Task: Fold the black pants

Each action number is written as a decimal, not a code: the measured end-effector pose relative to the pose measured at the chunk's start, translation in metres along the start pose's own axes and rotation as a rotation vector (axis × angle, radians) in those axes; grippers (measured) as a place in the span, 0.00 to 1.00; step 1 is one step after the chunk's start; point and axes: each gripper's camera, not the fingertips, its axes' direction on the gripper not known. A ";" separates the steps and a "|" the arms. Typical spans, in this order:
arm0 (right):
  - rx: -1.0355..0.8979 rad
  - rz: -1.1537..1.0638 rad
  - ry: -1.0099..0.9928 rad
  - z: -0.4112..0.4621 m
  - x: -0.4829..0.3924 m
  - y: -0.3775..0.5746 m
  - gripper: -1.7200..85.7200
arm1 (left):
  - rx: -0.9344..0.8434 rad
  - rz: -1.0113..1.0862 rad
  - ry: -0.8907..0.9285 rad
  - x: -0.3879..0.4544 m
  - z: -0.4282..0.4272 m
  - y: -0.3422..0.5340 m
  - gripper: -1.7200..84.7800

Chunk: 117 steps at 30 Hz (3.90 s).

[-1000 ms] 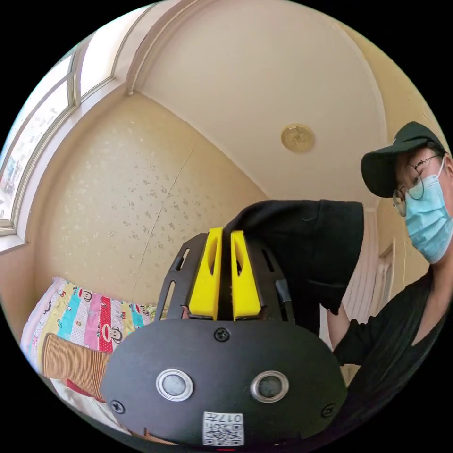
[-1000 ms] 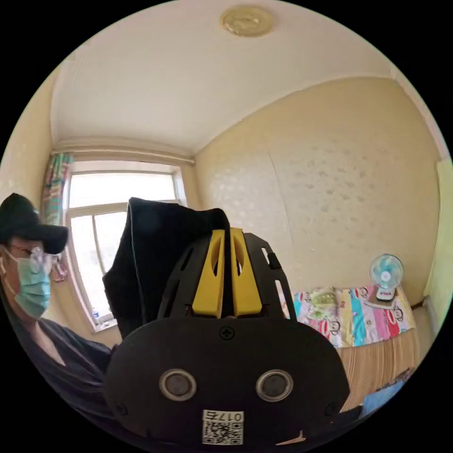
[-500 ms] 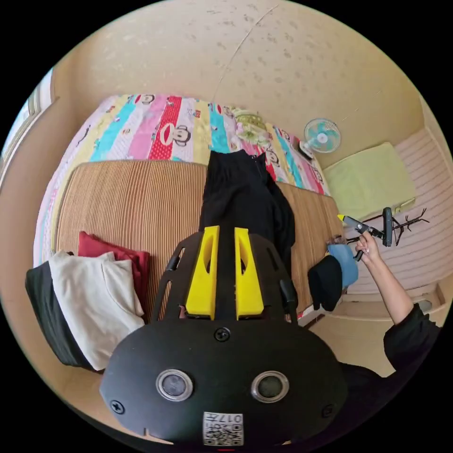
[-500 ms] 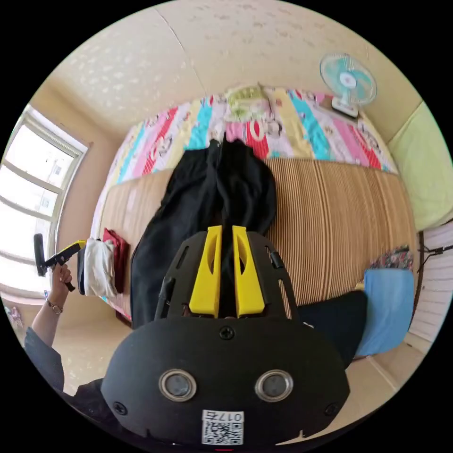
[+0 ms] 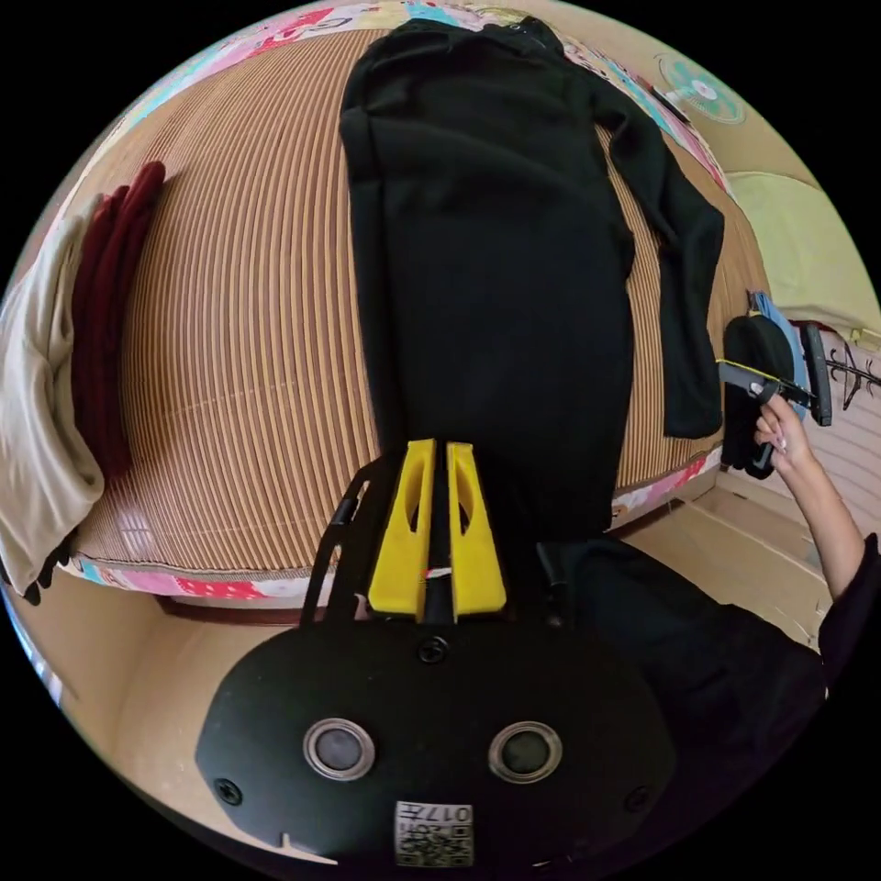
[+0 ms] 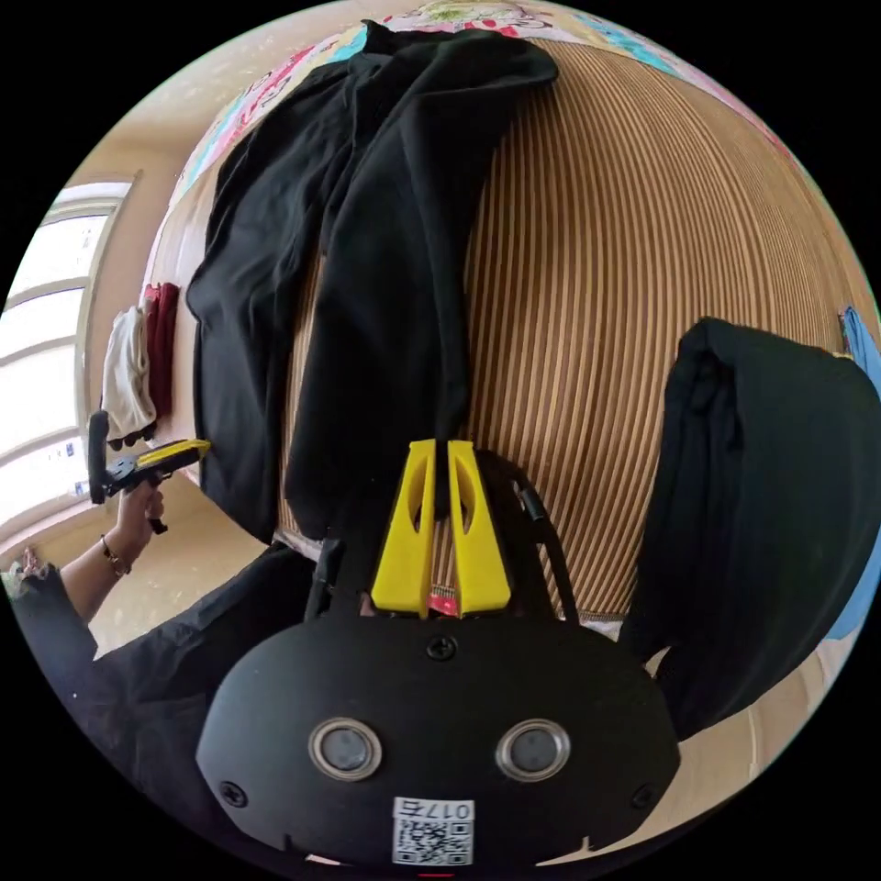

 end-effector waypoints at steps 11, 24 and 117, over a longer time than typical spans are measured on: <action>-0.026 0.362 -0.028 -0.035 0.124 0.165 0.05 | -0.058 -0.424 0.163 -0.059 0.008 0.126 0.02; 0.170 -0.437 -0.304 -0.162 -0.013 0.152 0.05 | -0.053 0.313 0.884 0.128 -0.088 -0.081 0.22; 0.037 0.222 -0.518 0.074 0.080 0.157 0.15 | 0.251 -0.111 0.705 -0.197 -0.058 0.005 0.17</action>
